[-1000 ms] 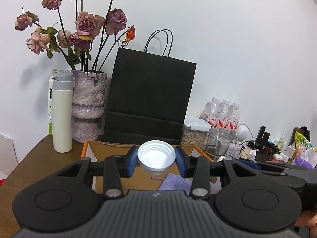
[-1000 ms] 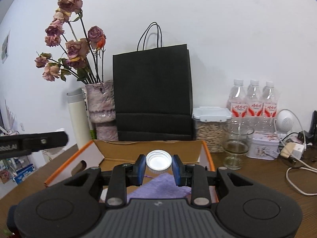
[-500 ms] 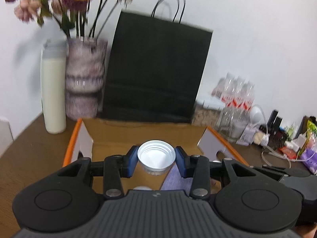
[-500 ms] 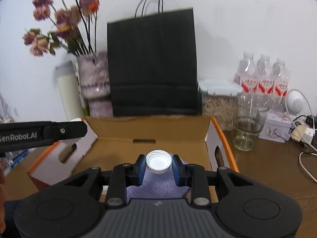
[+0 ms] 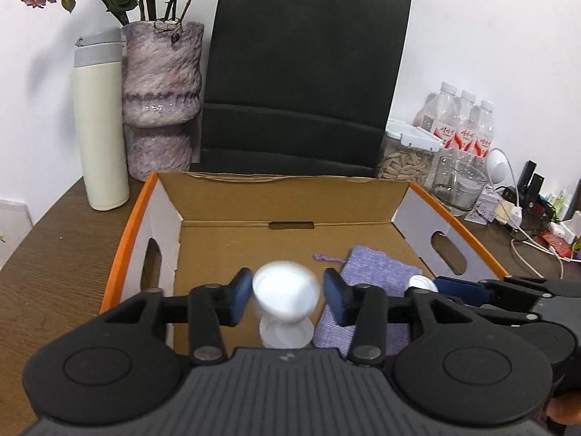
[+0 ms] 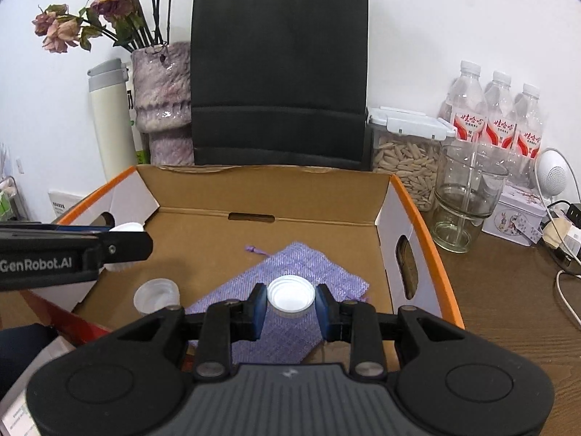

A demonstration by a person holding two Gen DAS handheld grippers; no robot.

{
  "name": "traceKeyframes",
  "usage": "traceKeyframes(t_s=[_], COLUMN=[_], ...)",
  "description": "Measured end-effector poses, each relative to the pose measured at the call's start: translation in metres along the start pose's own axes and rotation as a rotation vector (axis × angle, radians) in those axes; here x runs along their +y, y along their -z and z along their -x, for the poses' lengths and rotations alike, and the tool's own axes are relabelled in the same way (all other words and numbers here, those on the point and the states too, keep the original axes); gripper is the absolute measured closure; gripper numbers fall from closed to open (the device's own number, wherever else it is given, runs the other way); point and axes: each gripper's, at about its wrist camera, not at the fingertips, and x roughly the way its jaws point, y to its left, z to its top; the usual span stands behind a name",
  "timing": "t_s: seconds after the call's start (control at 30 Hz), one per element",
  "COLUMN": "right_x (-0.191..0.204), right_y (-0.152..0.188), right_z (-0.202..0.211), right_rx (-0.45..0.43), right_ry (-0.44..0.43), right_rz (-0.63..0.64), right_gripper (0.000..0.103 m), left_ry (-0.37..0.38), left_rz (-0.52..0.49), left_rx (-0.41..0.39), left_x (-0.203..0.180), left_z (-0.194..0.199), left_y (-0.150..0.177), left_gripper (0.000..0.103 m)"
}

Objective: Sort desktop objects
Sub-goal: 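Release both white caps into the box from both grippers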

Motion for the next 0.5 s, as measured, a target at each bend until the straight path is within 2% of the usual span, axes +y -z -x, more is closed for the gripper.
traceKeyframes(t_s=[0.07, 0.13, 0.17, 0.23, 0.27, 0.3, 0.5], right_x=[0.001, 0.001, 0.001, 0.001, 0.001, 0.001, 0.002], right_y=[0.000, 0.000, -0.001, -0.002, -0.003, -0.004, -0.006], right_z=[0.001, 0.003, 0.004, 0.007, 0.009, 0.010, 0.014], right_rx=[0.002, -0.002, -0.006, -0.018, -0.022, -0.024, -0.027], right_ry=[0.011, 0.022, 0.029, 0.044, 0.047, 0.048, 0.052], right_rz=[0.001, -0.003, -0.002, 0.001, 0.002, 0.003, 0.008], right_gripper=[0.066, 0.040, 0.035, 0.018, 0.014, 0.010, 0.004], left_ry=[-0.008, -0.019, -0.030, -0.044, -0.048, -0.052, -0.077], left_rz=[0.001, 0.005, 0.009, 0.015, 0.020, 0.025, 0.050], left_rx=[-0.006, -0.016, -0.021, -0.032, -0.039, -0.047, -0.036], left_x=[0.000, 0.001, 0.001, 0.001, 0.001, 0.002, 0.003], left_z=[0.002, 0.004, 0.005, 0.008, 0.009, 0.010, 0.010], left_y=[-0.001, -0.002, -0.002, -0.004, -0.005, -0.005, -0.007], left_gripper=[0.043, 0.028, 0.016, 0.005, 0.000, 0.000, 0.000])
